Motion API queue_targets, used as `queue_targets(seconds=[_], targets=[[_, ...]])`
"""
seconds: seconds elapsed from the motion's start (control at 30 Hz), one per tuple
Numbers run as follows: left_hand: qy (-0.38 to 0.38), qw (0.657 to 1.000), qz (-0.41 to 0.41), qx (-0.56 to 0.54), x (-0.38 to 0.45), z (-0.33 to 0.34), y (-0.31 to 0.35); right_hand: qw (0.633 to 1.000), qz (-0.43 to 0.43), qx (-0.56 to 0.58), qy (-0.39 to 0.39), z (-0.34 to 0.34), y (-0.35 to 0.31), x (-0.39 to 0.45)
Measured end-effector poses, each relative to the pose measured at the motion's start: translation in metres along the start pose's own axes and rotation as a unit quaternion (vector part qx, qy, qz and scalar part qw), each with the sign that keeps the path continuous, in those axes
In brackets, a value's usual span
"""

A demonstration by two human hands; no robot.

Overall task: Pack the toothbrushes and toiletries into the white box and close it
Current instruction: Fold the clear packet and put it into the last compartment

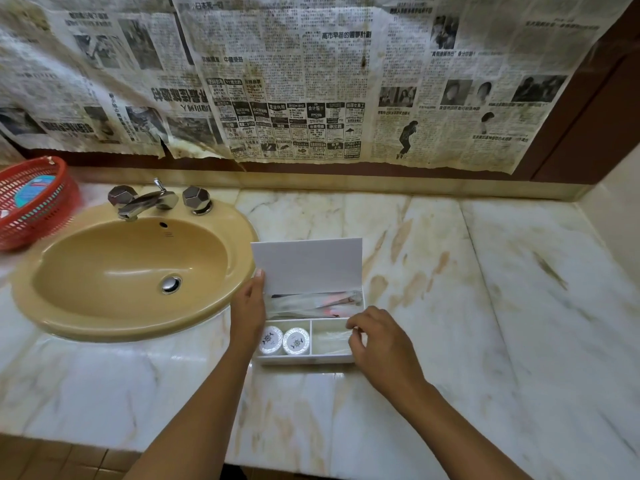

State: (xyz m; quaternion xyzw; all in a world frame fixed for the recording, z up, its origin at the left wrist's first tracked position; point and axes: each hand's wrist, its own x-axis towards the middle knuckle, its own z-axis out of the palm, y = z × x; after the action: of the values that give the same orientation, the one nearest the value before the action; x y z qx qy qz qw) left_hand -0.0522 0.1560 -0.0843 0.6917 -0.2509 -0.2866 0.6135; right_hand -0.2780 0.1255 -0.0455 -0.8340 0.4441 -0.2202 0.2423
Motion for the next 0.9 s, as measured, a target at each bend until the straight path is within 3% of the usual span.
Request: queue_targets(seconds=[0.1,0.2,0.3,0.4,0.67,0.9], targets=[[-0.005,1.0,-0.002,0.002,0.003,-0.002,-0.006,0.997,0.052,-0.036,-0.033,-0.014,0.013,-0.004],[-0.003,1.0,-0.002,0.006,0.005,-0.003,-0.011,0.983,0.104,-0.082,-0.129,-0.021,0.025,-0.009],[-0.002,1.0,-0.005,0.006,0.005,-0.002,-0.01,0.959,0.125,-0.125,-0.222,-0.019,0.033,-0.016],[0.001,1.0,-0.005,0.004,0.002,-0.001,-0.006,0.947,0.131,-0.145,-0.254,-0.015,0.037,-0.024],[0.002,1.0,-0.009,0.002,0.004,-0.002,-0.009,0.955,0.15,-0.14,-0.216,-0.014,0.04,-0.023],[0.0,1.0,-0.003,0.007,0.002,-0.001,-0.004,0.997,0.067,-0.021,-0.043,-0.024,0.016,-0.003]])
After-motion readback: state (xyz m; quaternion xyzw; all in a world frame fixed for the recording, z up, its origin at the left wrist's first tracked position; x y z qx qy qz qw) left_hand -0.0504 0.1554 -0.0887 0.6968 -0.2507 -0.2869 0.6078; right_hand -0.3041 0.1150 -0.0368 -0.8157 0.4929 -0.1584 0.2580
